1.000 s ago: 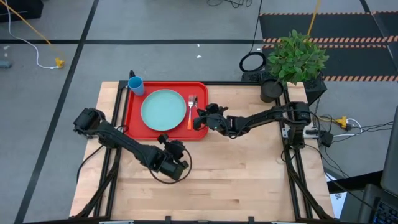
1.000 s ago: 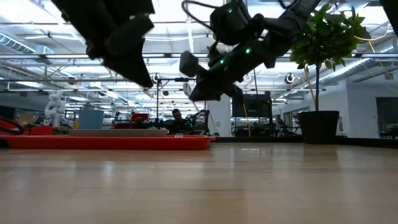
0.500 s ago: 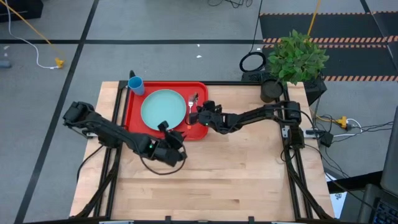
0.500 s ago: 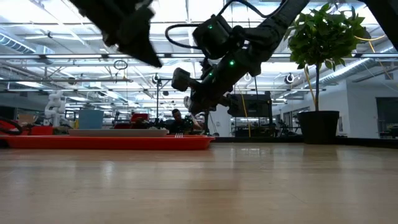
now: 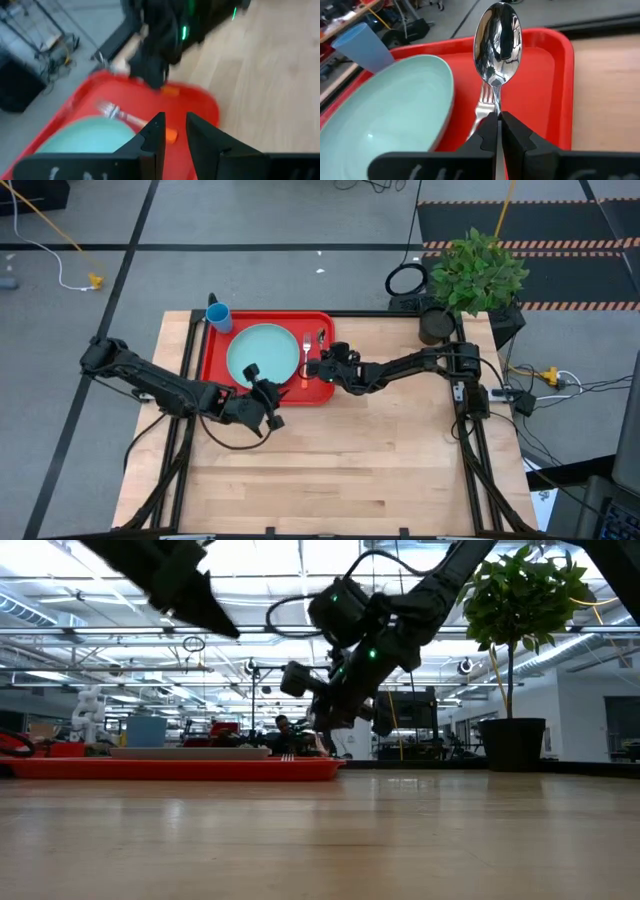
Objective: Pick and place plate/cup/fork/spoon on tray
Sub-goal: Put the orange spoon on the red serving tray to the right of the orange fork
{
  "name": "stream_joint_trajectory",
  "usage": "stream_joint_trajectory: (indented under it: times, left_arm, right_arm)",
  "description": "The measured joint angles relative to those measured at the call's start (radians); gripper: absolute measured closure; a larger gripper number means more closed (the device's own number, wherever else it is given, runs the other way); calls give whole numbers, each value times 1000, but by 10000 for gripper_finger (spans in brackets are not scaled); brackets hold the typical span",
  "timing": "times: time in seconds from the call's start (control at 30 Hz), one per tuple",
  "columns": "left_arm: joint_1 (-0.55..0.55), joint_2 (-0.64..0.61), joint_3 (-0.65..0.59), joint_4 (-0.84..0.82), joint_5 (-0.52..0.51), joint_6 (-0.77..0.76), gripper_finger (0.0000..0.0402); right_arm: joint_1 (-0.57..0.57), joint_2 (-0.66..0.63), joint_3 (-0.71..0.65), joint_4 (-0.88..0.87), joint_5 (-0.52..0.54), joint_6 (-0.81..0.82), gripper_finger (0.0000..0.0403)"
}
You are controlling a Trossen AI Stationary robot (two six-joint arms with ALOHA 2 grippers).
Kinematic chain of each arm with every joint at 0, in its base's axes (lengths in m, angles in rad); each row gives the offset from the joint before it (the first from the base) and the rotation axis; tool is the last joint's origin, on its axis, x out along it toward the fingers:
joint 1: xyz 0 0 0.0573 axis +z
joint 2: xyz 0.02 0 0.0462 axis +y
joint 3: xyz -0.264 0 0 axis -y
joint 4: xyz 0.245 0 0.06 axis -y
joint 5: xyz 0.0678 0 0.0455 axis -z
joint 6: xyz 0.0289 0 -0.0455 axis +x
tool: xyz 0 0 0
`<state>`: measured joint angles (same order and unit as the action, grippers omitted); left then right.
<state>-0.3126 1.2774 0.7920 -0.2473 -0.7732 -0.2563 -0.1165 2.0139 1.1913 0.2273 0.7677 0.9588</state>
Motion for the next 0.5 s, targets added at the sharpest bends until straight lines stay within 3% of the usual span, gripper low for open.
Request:
stream_joint_trajectory:
  times: [0.5]
  left_arm:
    - [31,-33,-14,43,44,66,325]
  right_arm:
    - [-6,62,31,13,-5,50,403]
